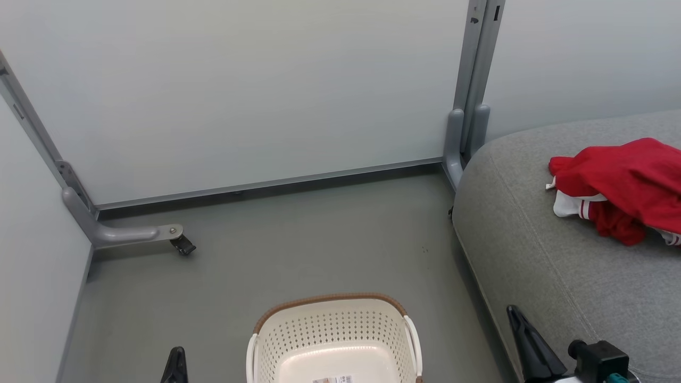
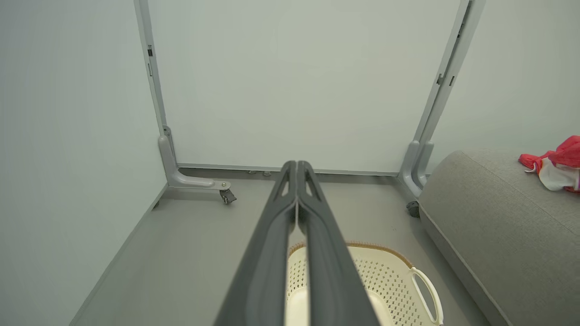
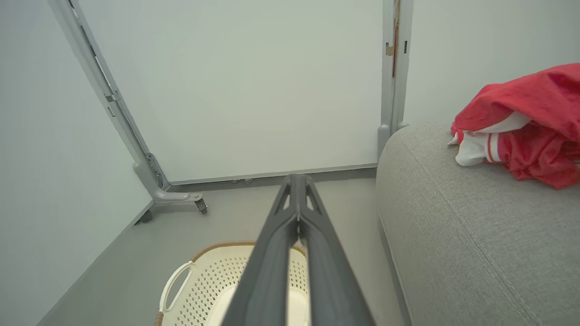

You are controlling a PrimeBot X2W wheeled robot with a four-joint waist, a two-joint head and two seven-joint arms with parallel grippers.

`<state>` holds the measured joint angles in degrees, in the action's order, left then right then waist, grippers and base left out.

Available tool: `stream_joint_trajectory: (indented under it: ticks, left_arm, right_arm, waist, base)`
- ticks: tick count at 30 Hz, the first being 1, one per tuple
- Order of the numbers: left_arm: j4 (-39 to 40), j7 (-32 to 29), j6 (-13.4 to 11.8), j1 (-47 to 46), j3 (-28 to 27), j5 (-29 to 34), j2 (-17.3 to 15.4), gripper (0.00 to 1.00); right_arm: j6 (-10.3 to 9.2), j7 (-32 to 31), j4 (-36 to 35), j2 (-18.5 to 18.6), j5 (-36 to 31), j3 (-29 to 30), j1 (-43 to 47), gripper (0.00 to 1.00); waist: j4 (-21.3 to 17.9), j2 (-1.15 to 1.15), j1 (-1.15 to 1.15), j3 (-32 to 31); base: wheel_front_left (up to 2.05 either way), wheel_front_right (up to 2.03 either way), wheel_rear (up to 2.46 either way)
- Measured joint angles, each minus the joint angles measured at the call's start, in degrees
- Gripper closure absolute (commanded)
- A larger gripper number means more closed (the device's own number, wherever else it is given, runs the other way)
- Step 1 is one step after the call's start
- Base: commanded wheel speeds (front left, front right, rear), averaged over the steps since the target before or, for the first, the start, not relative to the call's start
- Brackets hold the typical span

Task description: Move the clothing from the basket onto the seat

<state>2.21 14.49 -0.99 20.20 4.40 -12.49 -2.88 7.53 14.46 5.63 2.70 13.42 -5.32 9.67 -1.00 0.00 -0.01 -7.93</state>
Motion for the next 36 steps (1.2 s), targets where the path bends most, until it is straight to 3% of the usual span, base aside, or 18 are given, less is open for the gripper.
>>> stream_joint_trajectory:
  ticks: [17, 36]
  left_arm:
    - [-4.1, -3.5, 2.0, -5.4, -0.8, -19.4, -0.9, 1.0]
    - [-7.5, -6.9, 3.6, -10.7, -2.0, -36.0, -1.6, 1.0]
  right_arm:
    - [-0.01, -3.8, 2.0, 0.8, 18.8, 1.3, -3.1, 1.0]
    - [-0.01, -7.3, 3.6, 1.5, 35.2, 2.9, -6.1, 1.0]
  waist:
    - [0.1, 0.0, 0.0, 1.1]
    - [0.3, 0.0, 0.0, 2.4]
  base:
    - [0.0, 0.0, 0.0]
    - [0.0, 0.0, 0.0]
